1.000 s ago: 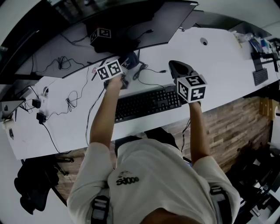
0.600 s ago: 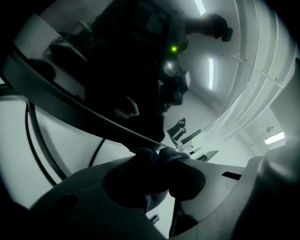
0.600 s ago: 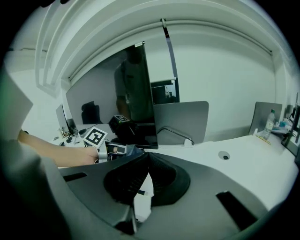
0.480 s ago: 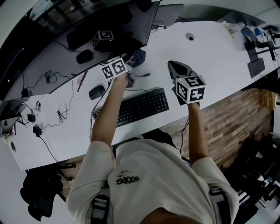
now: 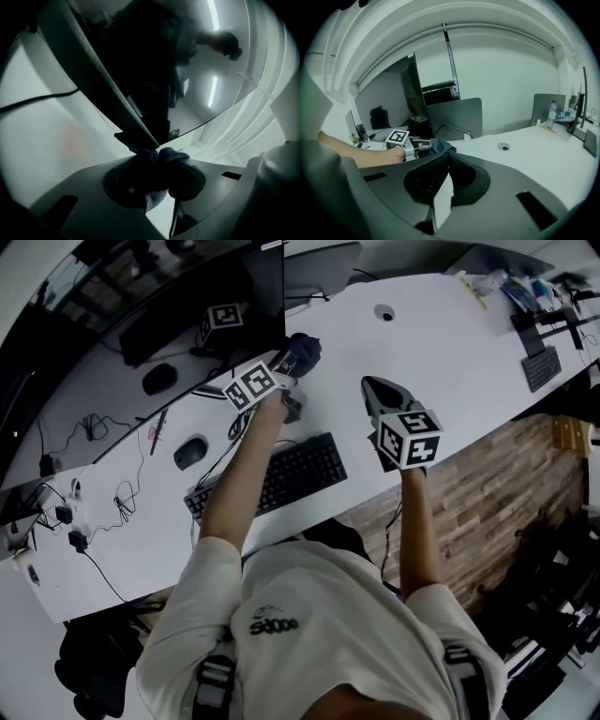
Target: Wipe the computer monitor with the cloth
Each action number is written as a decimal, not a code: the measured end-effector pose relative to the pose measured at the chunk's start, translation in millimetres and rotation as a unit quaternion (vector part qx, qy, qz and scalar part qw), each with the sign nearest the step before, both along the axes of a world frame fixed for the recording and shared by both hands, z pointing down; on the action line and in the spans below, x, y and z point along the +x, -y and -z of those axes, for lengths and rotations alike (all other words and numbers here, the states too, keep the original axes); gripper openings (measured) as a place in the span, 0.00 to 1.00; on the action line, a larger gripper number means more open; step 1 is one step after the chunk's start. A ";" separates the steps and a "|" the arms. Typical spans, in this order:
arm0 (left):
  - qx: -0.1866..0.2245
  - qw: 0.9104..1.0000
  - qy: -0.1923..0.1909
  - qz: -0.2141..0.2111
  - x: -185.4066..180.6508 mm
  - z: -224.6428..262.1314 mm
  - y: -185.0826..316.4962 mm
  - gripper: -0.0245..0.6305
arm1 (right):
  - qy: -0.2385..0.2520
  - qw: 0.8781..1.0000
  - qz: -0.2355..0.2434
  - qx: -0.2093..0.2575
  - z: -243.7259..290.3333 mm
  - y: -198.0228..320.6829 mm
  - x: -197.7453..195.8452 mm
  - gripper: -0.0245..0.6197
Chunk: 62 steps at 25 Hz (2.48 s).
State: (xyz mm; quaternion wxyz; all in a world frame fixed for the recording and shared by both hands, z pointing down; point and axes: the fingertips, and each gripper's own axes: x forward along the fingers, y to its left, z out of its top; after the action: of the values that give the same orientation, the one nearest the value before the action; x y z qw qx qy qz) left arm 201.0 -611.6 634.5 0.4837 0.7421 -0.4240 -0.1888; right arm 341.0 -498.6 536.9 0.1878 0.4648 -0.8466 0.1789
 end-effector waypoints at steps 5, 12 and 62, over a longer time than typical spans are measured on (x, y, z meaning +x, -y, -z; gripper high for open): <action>0.014 0.995 -0.101 0.020 16.1 23.2 10.7 0.22 | 0.011 1.000 -0.027 -0.009 -6.3 -12.7 18.9 0.03; 0.050 0.993 -0.100 0.033 10.7 57.1 7.3 0.22 | 0.021 0.999 -0.049 -0.010 -2.8 -27.1 36.9 0.03; 0.304 0.936 0.165 -0.069 -19.3 284.5 -84.5 0.21 | 0.046 0.994 -0.033 0.089 112.5 -87.1 -23.5 0.03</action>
State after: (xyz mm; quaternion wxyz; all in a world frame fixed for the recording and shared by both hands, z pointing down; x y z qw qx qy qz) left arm 181.7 -527.1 349.9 0.1707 0.9018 -0.3678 -0.1498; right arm 317.5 -411.5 424.4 0.1005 0.4982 -0.8513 0.1306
